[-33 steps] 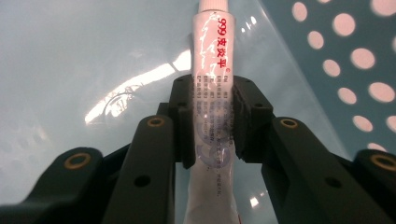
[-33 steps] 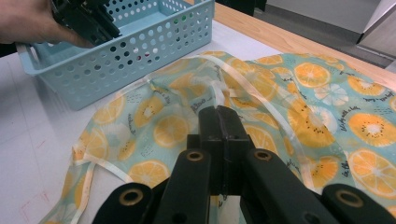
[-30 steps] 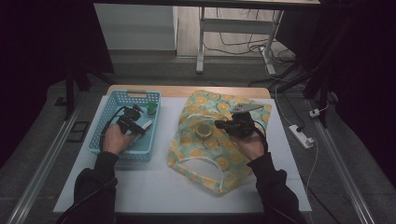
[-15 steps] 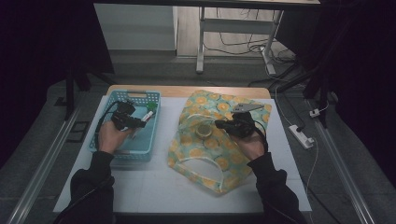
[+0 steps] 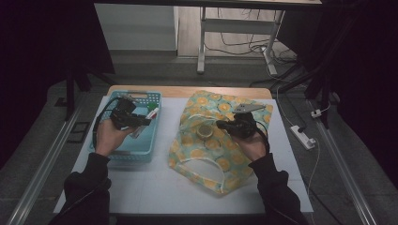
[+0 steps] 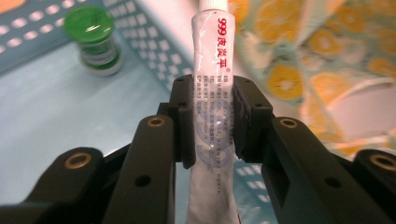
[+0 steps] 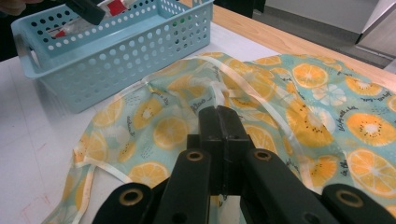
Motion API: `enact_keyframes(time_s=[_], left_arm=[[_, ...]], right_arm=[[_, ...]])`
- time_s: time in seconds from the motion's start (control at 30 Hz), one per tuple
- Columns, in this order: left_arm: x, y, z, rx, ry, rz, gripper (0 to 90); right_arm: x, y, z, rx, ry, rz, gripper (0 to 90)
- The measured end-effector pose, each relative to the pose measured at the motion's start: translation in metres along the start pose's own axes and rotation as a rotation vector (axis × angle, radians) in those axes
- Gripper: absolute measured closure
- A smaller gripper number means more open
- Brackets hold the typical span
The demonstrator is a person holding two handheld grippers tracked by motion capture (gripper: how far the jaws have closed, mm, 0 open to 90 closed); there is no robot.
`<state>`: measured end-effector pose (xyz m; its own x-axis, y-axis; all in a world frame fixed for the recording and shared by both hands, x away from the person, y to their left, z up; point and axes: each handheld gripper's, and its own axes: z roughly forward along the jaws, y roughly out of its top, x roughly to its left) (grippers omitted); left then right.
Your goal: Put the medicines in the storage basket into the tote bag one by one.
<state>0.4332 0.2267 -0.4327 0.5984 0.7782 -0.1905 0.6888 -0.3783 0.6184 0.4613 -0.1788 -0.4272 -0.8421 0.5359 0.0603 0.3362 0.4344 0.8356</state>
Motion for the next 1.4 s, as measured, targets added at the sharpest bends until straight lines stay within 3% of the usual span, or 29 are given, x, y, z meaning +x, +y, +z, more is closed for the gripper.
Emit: enact_keyframes(time_s=[0.43, 0.6, 0.83, 1.07, 1.4], left_arm=[[-0.033, 0.003, -0.005, -0.042, -0.1, 0.073, 71.0], [-0.051, 0.007, 0.001, -0.026, -0.121, 0.119, 71.0], [-0.066, 0.011, 0.008, -0.022, -0.146, 0.152, 70.9], [-0.08, 0.016, 0.023, -0.015, -0.196, 0.174, 71.0], [-0.101, 0.026, 0.054, 0.023, -0.236, 0.21, 70.9]], right_arm=[[0.001, 0.003, -0.003, -0.012, -0.005, -0.004, 90.0], [0.001, 0.003, -0.004, -0.019, -0.007, -0.004, 90.0], [0.001, 0.003, -0.005, -0.02, -0.006, -0.003, 90.0], [0.001, 0.004, -0.005, -0.02, -0.008, -0.004, 90.0], [0.001, 0.004, -0.006, -0.029, -0.009, -0.004, 90.0]])
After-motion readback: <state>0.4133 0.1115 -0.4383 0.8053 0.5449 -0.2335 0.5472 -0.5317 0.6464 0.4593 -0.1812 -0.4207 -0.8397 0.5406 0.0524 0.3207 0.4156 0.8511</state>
